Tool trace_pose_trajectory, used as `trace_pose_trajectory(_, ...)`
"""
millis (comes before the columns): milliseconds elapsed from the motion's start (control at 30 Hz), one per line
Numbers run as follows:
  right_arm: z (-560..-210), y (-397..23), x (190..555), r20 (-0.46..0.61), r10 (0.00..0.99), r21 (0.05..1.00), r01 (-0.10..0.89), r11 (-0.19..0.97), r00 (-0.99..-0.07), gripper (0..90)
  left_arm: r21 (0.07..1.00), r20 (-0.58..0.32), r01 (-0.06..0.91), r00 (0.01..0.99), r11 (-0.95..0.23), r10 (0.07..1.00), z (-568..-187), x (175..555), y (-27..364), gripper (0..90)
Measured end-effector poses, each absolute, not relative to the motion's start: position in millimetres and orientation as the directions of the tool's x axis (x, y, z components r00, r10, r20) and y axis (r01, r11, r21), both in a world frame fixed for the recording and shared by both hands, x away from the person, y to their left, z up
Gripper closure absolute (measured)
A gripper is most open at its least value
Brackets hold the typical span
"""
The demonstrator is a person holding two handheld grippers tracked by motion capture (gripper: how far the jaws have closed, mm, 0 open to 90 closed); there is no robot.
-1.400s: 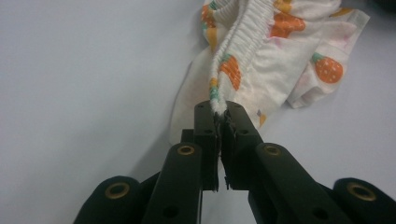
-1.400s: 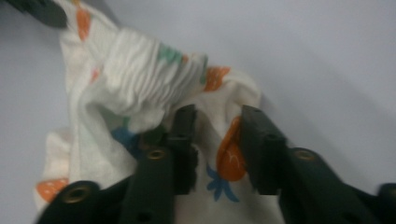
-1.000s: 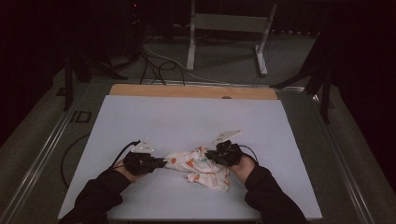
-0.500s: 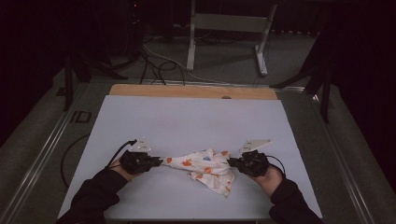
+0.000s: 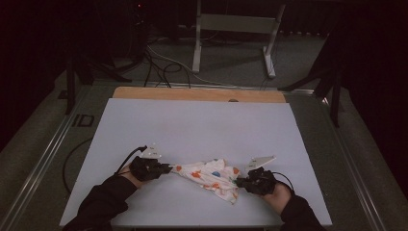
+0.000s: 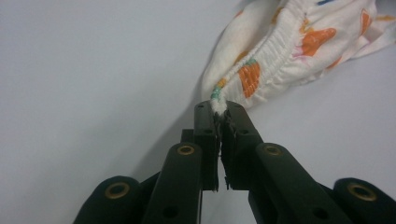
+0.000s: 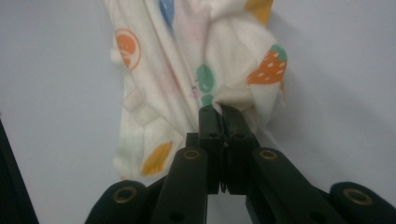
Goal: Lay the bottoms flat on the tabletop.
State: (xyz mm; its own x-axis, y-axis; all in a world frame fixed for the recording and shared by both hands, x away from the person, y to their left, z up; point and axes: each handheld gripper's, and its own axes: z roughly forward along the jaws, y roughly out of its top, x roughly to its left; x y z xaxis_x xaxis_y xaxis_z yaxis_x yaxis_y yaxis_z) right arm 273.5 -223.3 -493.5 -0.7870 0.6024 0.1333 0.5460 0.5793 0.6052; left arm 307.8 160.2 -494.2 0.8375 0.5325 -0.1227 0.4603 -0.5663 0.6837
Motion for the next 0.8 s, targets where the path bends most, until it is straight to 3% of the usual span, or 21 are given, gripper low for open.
trace_pose_trajectory(67, -491, -223, 275, 0.135, 0.598, 0.612, 0.542, 0.577, -0.790, 83.7, 0.690, -0.127, 0.463, 0.834, -0.556, 0.537, -494, 309, 161, 85.8)
trace_pose_trajectory(433, -455, -224, 309, 0.159, 0.624, 0.706, 0.530, 0.469, -0.765, 45.4, 0.721, -0.120, 0.448, 0.833, -0.529, 0.541, -487, 310, 162, 85.7)
trace_pose_trajectory(533, -449, -220, 318, 0.173, 0.624, 0.724, 0.528, 0.444, -0.762, 40.7, 0.726, -0.123, 0.449, 0.830, -0.521, 0.543, -486, 310, 162, 85.7)
trace_pose_trajectory(800, -439, -206, 338, 0.175, 0.613, 0.753, 0.506, 0.420, -0.770, 42.7, 0.728, -0.117, 0.438, 0.837, -0.528, 0.534, -486, 309, 161, 85.7)
